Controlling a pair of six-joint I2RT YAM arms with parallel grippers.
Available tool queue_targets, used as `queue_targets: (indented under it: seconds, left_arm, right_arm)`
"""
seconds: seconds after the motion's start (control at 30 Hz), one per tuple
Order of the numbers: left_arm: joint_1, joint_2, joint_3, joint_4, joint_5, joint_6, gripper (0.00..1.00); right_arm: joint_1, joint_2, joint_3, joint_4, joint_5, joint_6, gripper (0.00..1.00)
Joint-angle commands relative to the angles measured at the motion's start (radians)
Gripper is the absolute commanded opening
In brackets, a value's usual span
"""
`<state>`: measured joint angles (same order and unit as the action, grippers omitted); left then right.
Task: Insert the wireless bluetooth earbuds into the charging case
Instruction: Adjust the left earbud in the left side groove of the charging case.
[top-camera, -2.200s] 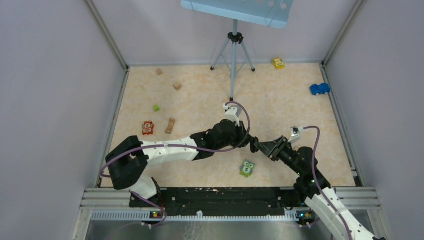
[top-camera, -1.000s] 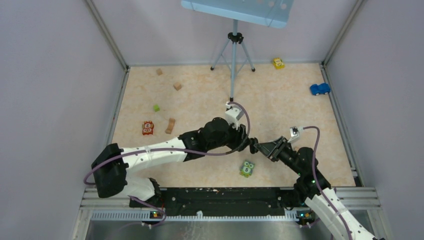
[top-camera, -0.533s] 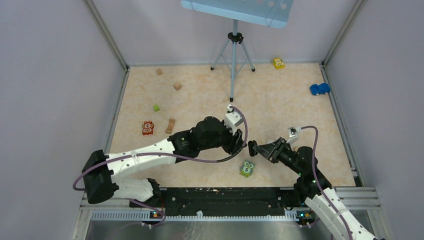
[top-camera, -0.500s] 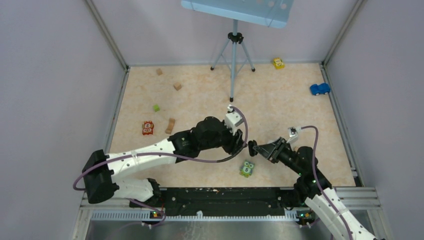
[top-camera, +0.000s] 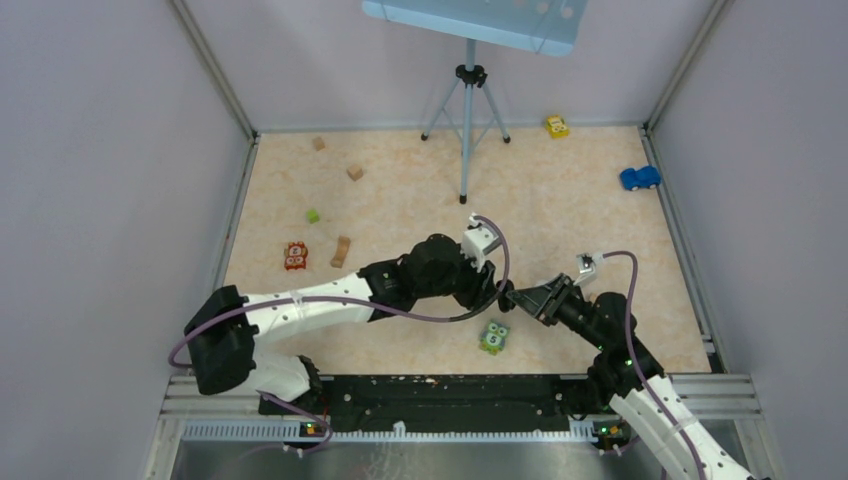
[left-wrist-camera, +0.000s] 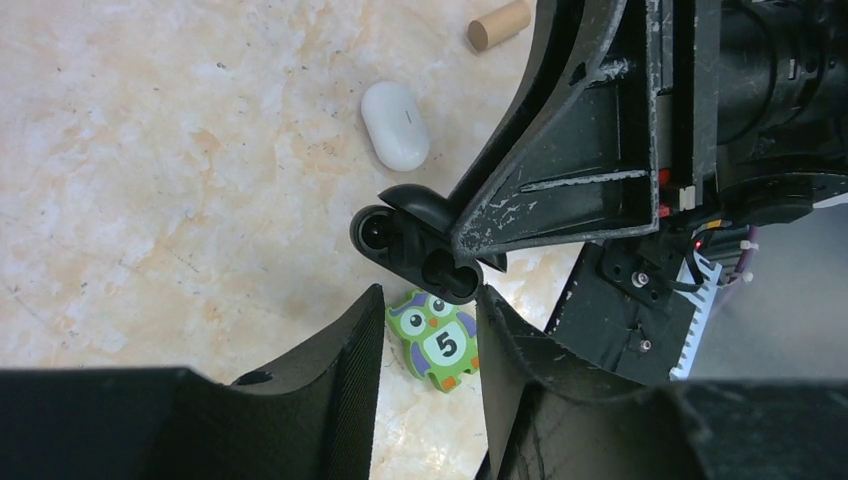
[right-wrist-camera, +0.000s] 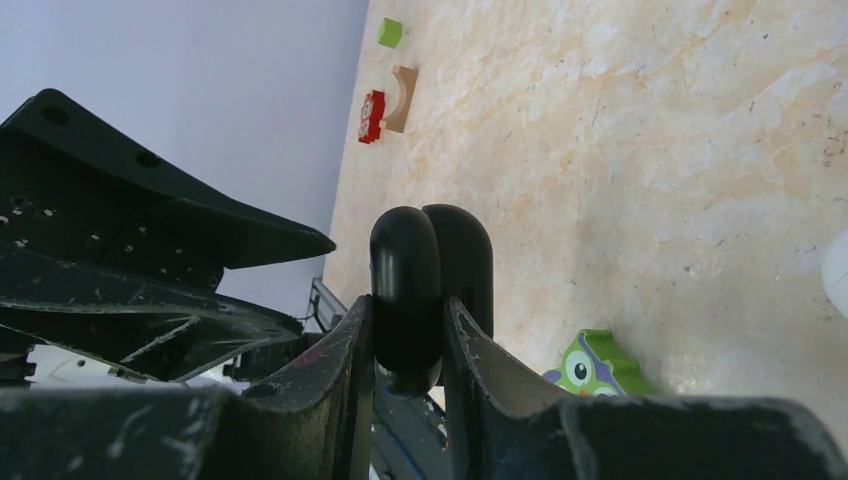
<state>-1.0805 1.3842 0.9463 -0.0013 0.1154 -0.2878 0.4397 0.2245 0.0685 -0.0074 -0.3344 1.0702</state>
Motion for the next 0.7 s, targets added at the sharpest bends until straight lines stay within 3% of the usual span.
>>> queue_targets:
  seconds: [0.0,0.27,0.67]
  left_arm:
    - [0.004,0.044,0.049,0.069,-0.006,-0.013,0.43]
    - [0.003,0.076,0.065,0.073,-0.072,-0.022,0.43]
    - [0.012,0.118,0.092,0.084,-0.026,-0.009,0.42]
  right_arm:
    - [-0.004,-0.001,0.053,0.046,-0.005,0.008,0.05]
    - [-0.004,-0.004,0.051,0.05,-0.005,0.011,0.05]
    - [-0.004,-0.004,0.042,0.059,-0.005,0.019,0.05]
